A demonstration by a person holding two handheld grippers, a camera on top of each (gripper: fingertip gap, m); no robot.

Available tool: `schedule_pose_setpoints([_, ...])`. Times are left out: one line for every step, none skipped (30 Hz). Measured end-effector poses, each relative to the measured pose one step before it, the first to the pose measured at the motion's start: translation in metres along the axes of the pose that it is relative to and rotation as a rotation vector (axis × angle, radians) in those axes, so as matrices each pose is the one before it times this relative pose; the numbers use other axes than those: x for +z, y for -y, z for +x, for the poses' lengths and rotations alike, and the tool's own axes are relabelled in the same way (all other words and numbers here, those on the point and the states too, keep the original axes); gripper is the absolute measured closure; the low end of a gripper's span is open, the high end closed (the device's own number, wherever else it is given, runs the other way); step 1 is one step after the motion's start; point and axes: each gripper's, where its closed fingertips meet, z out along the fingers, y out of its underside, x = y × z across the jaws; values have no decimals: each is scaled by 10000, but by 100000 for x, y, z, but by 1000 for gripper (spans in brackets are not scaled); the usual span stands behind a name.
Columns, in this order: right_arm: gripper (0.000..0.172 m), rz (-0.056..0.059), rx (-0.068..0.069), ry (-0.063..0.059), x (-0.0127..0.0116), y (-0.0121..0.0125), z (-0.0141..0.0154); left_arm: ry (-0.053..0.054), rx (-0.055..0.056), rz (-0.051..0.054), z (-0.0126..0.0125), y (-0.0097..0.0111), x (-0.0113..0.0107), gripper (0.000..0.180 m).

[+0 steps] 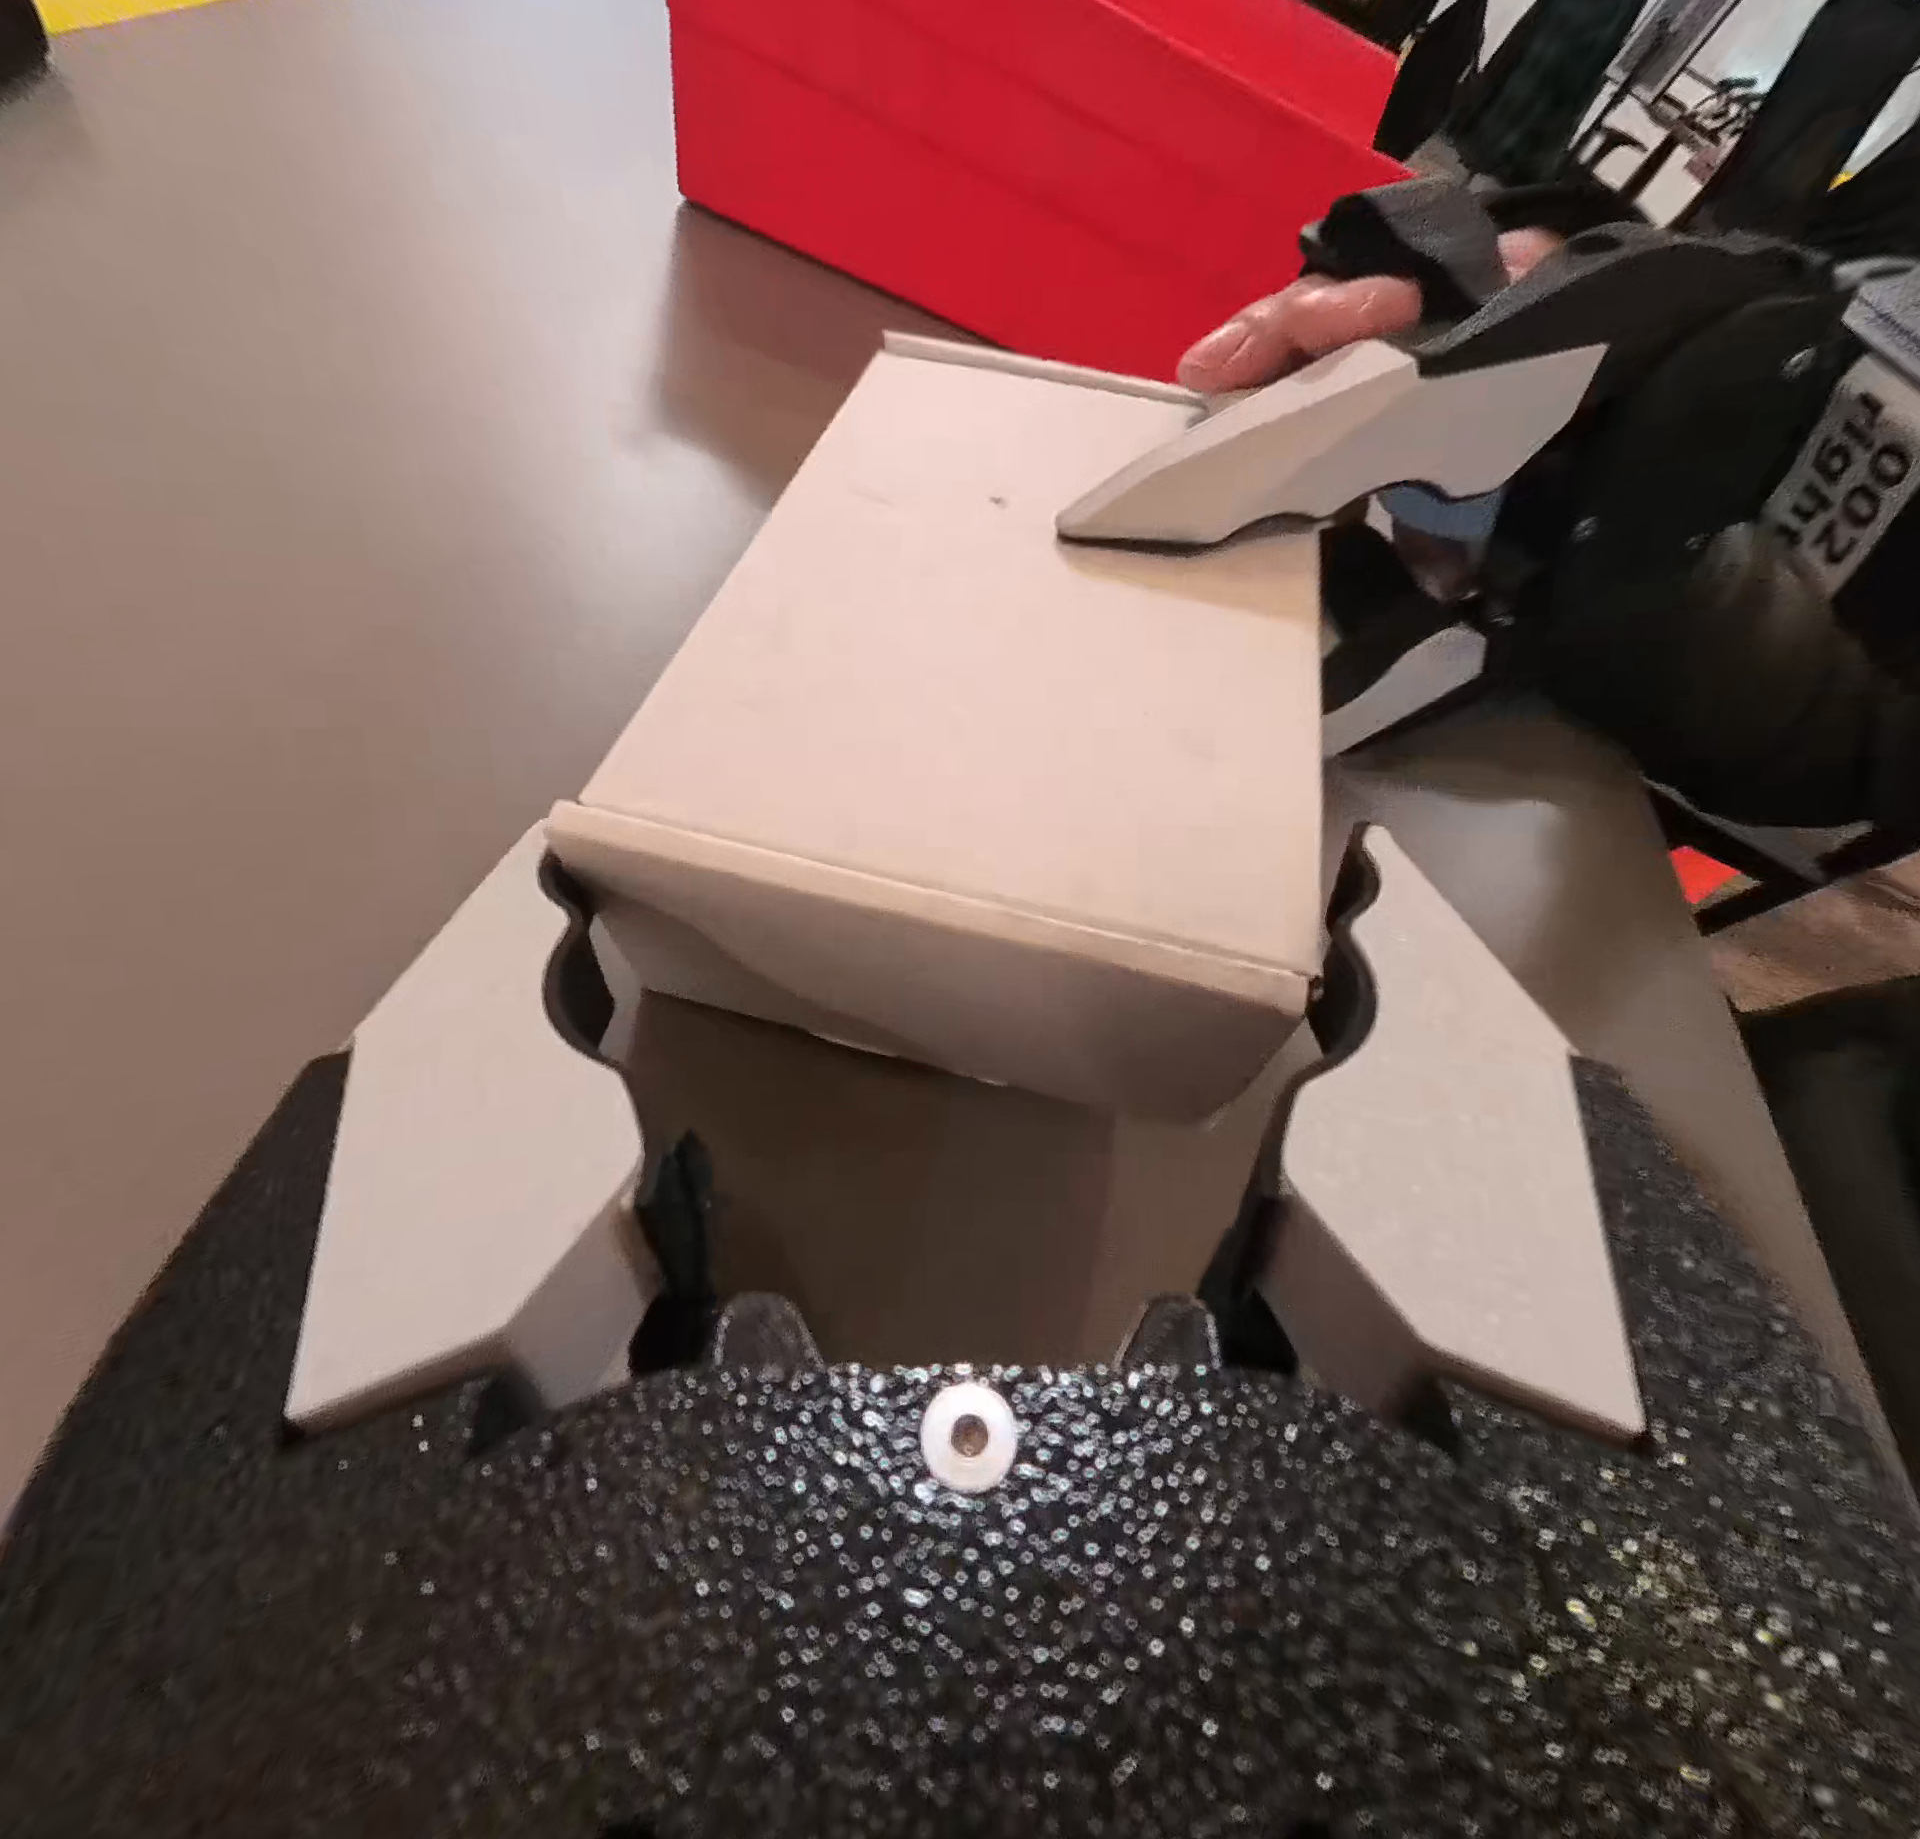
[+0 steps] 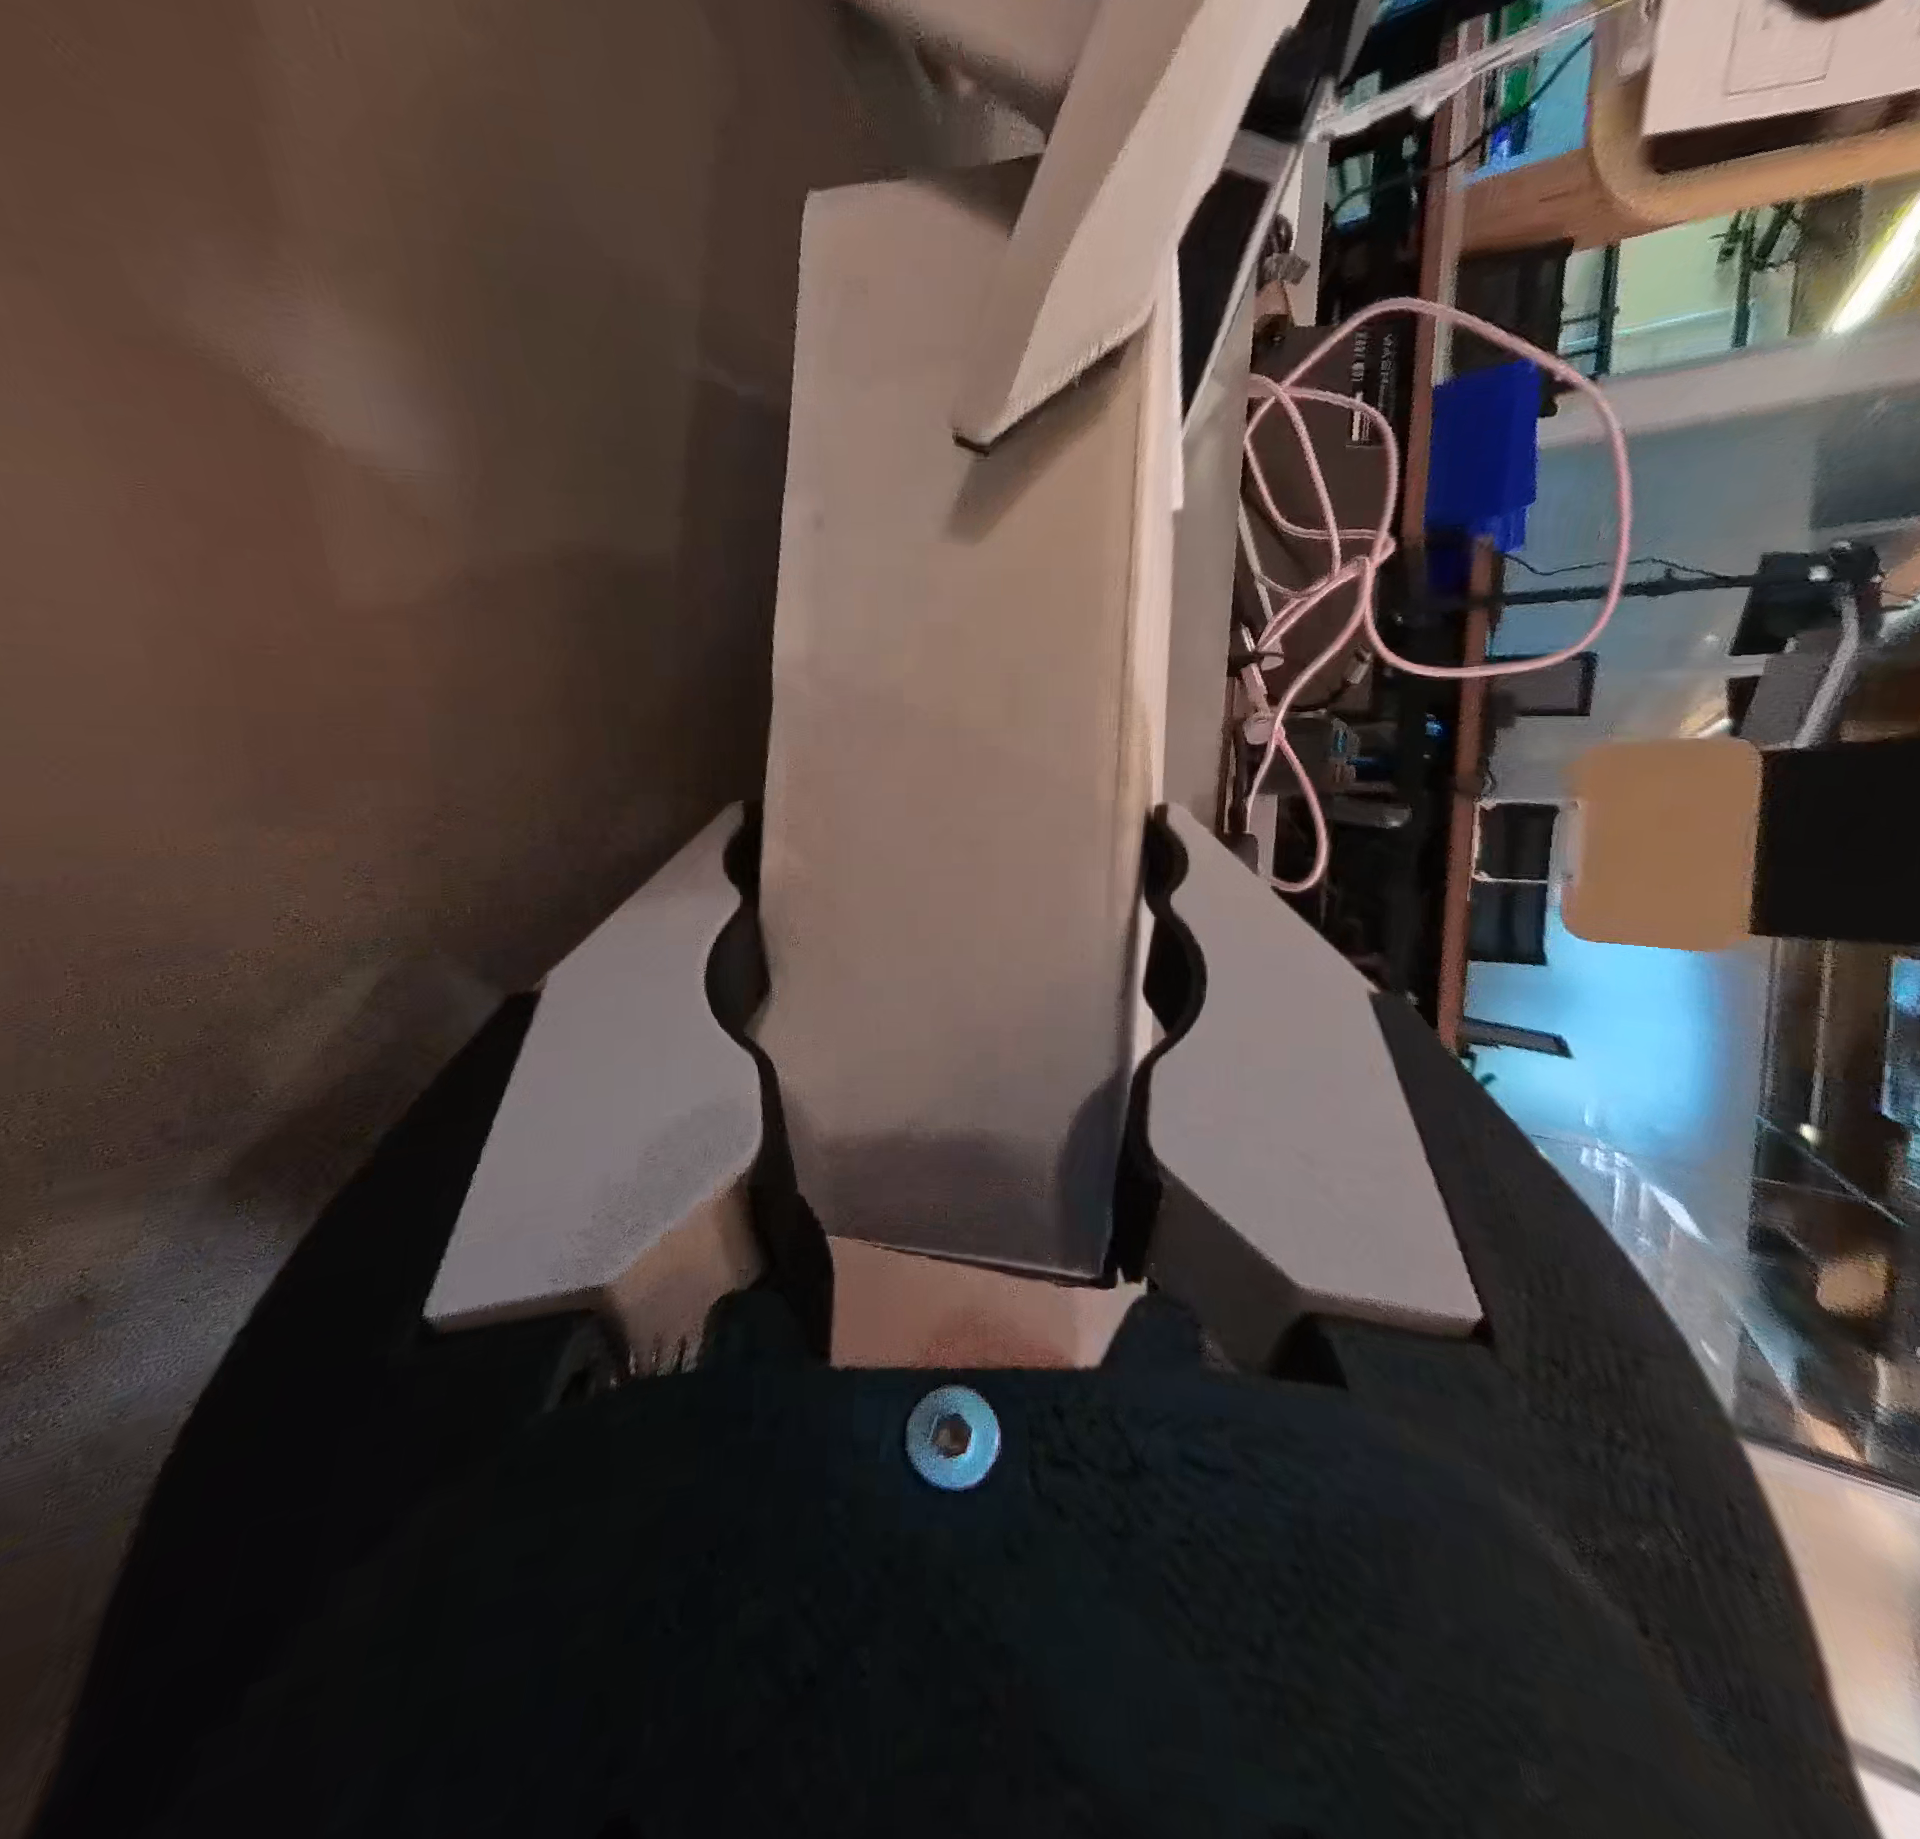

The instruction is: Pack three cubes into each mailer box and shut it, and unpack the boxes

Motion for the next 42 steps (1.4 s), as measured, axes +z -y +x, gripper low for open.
schedule_pose_setpoints([99,14,103,43,-16,16,-29,75,156,-36,93,-88,-18,42])
schedule_pose_setpoints([100,55,302,82,-75,-8,74,-55,340,115,397,111,-113,32])
schedule_pose_setpoints([101,180,444,128,-189,102,155,182,507,285,183,356,-264,22])
schedule_pose_setpoints([101,234,524,177,-303,140,154,399,662,356,-72,442,-389,22])
schedule_pose_setpoints([102,251,527,192,-354,140,153,450,801,360,-102,440,-442,23])
schedule_pose_setpoints([102,191,474,195,-354,62,144,472,921,355,-93,400,-432,26])
schedule_pose_setpoints([102,102,354,140,-310,-63,149,522,889,342,-130,387,-338,30])
schedule_pose_setpoints([102,95,212,148,-310,-58,53,409,754,217,26,235,-188,37])
schedule_pose_setpoints([102,119,141,176,-322,30,-59,158,629,34,353,70,30,40])
schedule_pose_setpoints([102,144,145,200,-351,106,-110,61,547,-107,440,-65,175,41])
schedule_pose_setpoints([102,155,197,221,-376,190,-143,118,484,-102,340,-19,256,43])
schedule_pose_setpoints([102,170,254,245,-410,261,-161,55,436,4,398,176,241,47])
schedule_pose_setpoints([102,226,314,279,-402,359,-194,-15,340,100,456,346,210,50])
schedule_pose_setpoints([103,314,333,287,-371,459,-211,12,246,148,358,458,174,55])
schedule_pose_setpoints([103,311,329,287,-371,411,-214,35,201,176,285,532,106,61])
schedule_pose_setpoints([103,278,357,298,-370,349,-220,22,155,179,250,535,61,68])
schedule_pose_setpoints([103,246,378,307,-372,309,-224,12,114,168,241,503,21,79])
schedule_pose_setpoints([103,226,387,331,-367,292,-272,-39,92,140,284,422,15,90])
schedule_pose_setpoints([103,221,350,324,-313,297,-284,-106,46,66,360,288,23,104])
schedule_pose_setpoints([103,187,258,293,-279,267,-303,-118,-9,-136,261,-40,26,108])
schedule_pose_setpoints([104,109,159,186,-225,175,-208,-262,-116,-197,376,-184,43,110])
schedule_pose_setpoints([104,71,37,12,-169,156,-20,-215,-325,-201,214,-232,87,111])
schedule_pose_setpoints([105,145,-101,-237,-167,311,301,-187,-431,-325,101,-417,141,112])
schedule_pose_setpoints([105,162,-267,-443,-216,392,536,-140,-417,-332,6,-421,149,112])
schedule_pose_setpoints([106,235,-381,-445,-248,531,461,-85,-361,-200,-48,-218,82,112])
schedule_pose_setpoints([107,338,-362,-355,-310,741,304,-66,-280,-136,-48,-140,44,112])
schedule_pose_setpoints([110,304,-307,-274,-318,752,229,-68,-298,-143,-36,-142,28,112])
schedule_pose_setpoints([111,151,-293,-265,-269,553,247,-70,-320,-158,-43,-131,30,112])
schedule_pose_setpoints([113,-89,-354,-252,-174,218,199,-57,-321,-118,-52,-69,30,112])
schedule_pose_setpoints([114,-283,-448,-263,-76,-79,189,-47,-300,-91,-43,-32,46,113])
schedule_pose_setpoints([116,-397,-475,-235,5,-247,121,-48,-283,-110,-22,-84,59,113])
schedule_pose_setpoints([119,-410,-439,-191,64,-268,55,-41,-262,-82,-21,-60,62,113])
schedule_pose_setpoints([121,-364,-383,-195,122,-230,83,-38,-197,-65,9,-67,56,113])
schedule_pose_setpoints([124,-290,-327,-202,130,-157,110,-14,-121,-83,-10,-102,60,113])
schedule_pose_setpoints([126,-119,-240,-147,89,82,64,-21,-115,-58,-15,-92,46,113])
schedule_pose_setpoints([127,-104,-189,-86,73,41,8,-24,-77,-29,-5,-65,26,113])
schedule_pose_setpoints([128,-88,-119,-43,61,-5,-11,-25,-64,-19,-15,-59,13,113])
schedule_pose_setpoints([128,-60,-62,-33,34,-9,3,-23,-43,3,-11,-36,6,113])
schedule_pose_setpoints([128,-33,-37,-54,12,-6,62,-13,-24,10,-9,-16,0,113])
schedule_pose_setpoints([128,-23,-40,-44,-6,-8,64,-6,-7,11,4,26,9,113])
schedule_pose_setpoints([128,-39,-65,-20,-34,-19,5,17,52,24,9,51,-10,114])
schedule_pose_setpoints([128,-33,-102,-61,-73,26,57,29,49,14,14,76,-12,114])
